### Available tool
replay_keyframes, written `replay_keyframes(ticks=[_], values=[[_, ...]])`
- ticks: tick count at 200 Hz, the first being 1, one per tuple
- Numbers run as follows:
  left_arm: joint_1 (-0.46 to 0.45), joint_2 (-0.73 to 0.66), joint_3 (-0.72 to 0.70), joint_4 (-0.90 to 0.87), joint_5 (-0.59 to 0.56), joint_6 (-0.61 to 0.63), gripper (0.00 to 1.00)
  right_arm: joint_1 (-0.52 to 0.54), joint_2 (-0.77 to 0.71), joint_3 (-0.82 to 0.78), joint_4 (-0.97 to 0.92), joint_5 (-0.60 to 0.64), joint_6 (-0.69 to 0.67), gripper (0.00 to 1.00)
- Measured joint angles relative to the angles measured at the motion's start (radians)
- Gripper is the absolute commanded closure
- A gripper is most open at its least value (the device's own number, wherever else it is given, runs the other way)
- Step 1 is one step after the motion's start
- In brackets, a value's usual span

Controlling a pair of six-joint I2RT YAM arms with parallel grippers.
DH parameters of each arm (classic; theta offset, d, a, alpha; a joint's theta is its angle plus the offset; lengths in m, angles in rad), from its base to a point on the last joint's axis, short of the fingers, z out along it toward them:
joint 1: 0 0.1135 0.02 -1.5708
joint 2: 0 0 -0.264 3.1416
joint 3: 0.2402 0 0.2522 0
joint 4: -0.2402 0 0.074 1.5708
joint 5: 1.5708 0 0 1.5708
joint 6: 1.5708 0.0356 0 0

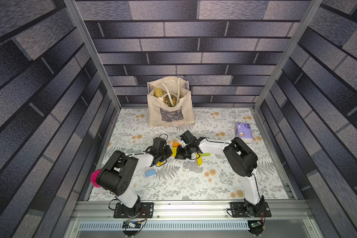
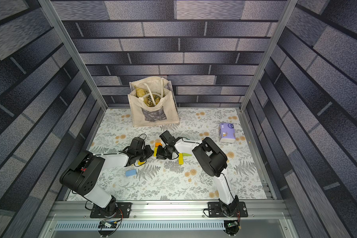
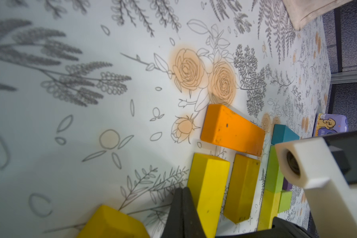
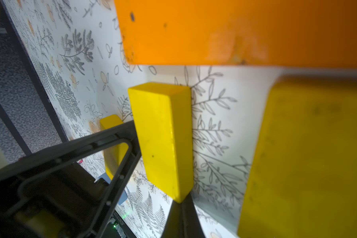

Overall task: Assemble the letter p with building blocks
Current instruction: Assemble the building block at the center of the board.

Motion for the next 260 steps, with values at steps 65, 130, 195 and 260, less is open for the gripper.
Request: replay_keyframes(ticks=[65, 130, 195, 260], values=[[0.011, 0.013, 0.011, 0.007, 0.007, 0.000, 1.00, -0.005, 0.000, 0.000, 0.004, 0.003, 0.001, 1.00], [0.023, 0.032, 0.027, 0.011, 0.018, 0.000, 1.00, -0.006, 0.002, 0.000, 0.009, 0.002, 0.001, 1.00], [0.029, 0.046, 0.038, 0.018, 0.026, 0.000, 1.00, -0.009, 0.004, 0.000, 0.015, 0.002, 0.001, 1.00], [0.044, 0.064, 0.052, 0.028, 0.034, 0.000, 1.00, -0.011, 0.005, 0.000, 0.018, -0.005, 0.001, 1.00]])
